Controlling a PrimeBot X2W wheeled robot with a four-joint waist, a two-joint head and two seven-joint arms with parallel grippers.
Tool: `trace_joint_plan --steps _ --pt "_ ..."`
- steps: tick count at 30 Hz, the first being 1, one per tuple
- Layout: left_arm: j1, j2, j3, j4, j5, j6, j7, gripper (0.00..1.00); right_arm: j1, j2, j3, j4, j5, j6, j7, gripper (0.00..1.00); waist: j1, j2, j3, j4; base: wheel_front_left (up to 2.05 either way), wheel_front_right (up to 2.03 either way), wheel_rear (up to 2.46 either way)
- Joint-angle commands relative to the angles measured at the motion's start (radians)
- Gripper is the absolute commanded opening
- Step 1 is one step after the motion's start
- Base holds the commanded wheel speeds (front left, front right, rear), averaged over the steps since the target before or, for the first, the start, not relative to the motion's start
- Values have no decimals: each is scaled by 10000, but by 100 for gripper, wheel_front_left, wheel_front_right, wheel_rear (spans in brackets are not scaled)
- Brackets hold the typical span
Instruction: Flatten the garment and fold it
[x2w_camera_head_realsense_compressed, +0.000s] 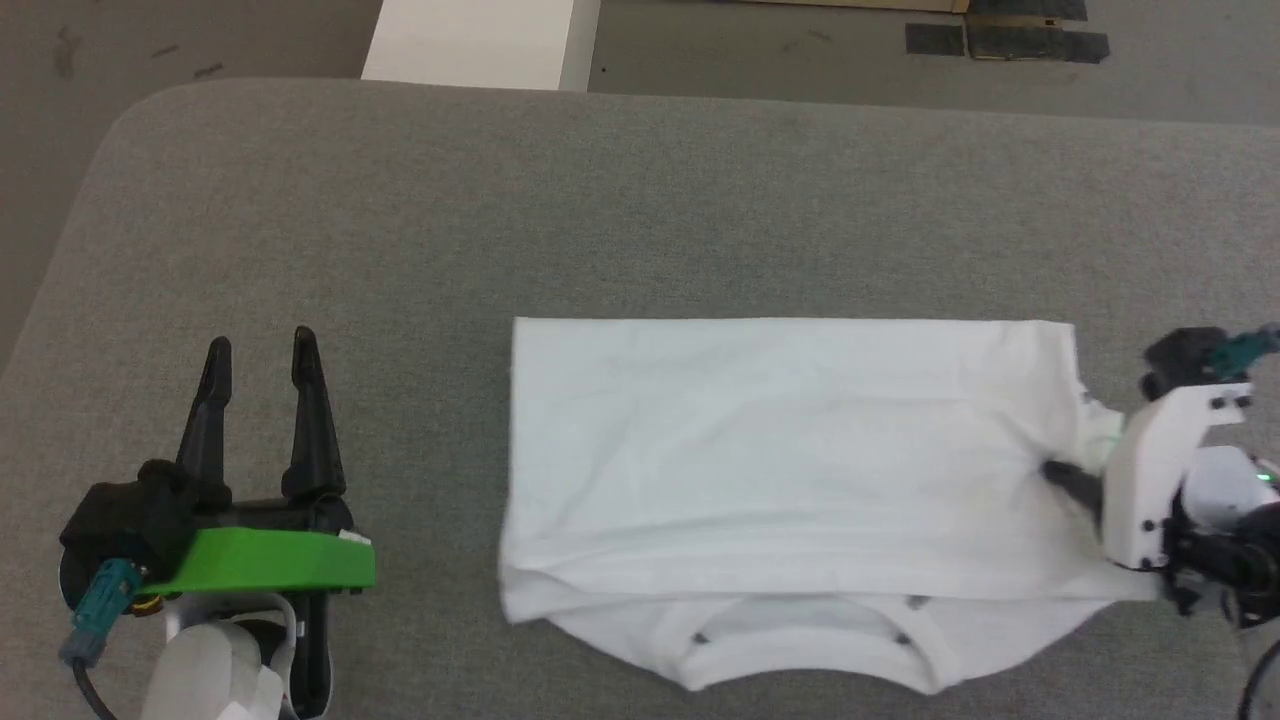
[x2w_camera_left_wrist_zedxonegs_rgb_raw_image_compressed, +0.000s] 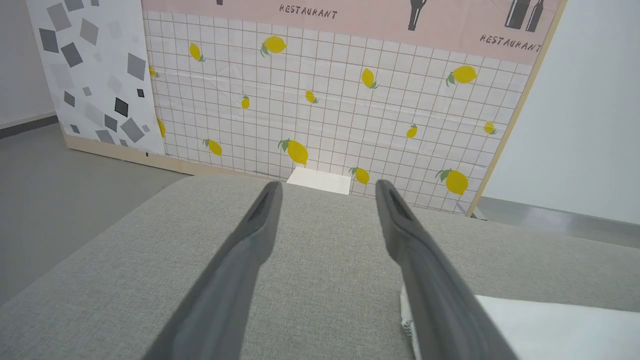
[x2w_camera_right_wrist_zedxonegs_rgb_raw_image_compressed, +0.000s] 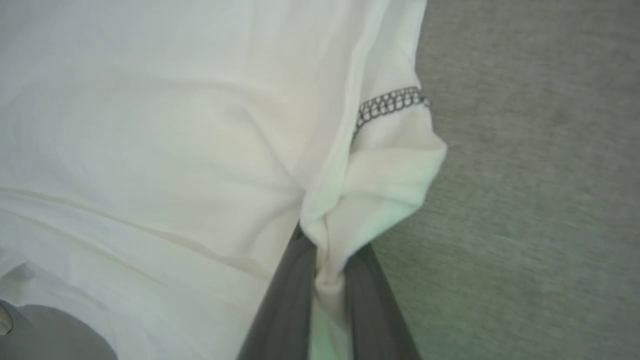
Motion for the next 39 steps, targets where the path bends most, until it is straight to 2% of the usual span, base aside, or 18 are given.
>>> trace_joint_plan --steps 1,7,12,16,20,23,27,32,39 --pt "113 -56 68 17 172 -75 -47 100 272 -346 -409 232 -236 -25 132 0 0 -1 -63 -65 0 0 0" --pt "281 -153 103 155 284 -168 -47 100 323 -788 -2128 474 -1457 -25 524 0 0 -1 -134 -192 0 0 0" --pt "335 -213 87 318 299 -198 -47 100 279 -623 -2505 87 -2234 -25 965 0 0 -1 -202 -267 0 0 0" --pt "392 -241 119 494 219 -177 -47 100 396 -786 -1893 -964 -2405 -25 1507 0 0 -1 -339 -290 0 0 0" --pt "488 -220 146 584 173 -155 -47 100 611 -1060 -1041 -2591 -1943 -25 2293 0 0 -1 -494 -314 0 0 0" --pt "548 -198 151 564 156 -148 -47 100 677 -954 -523 -3736 -1269 -25 2835 0 0 -1 -548 -335 0 0 0" --pt "569 -201 106 537 139 -153 -47 100 576 -709 242 -4651 -844 -25 3005 0 0 -1 -536 -302 0 0 0" --pt "504 -220 16 560 103 -187 -47 100 142 -168 1340 -4607 -697 -25 2564 0 0 -1 -479 -162 0 0 0" --pt "333 -251 -182 658 64 -272 -47 100 -594 553 2716 -3253 -731 -25 1689 0 0 -1 -270 266 0 0 0"
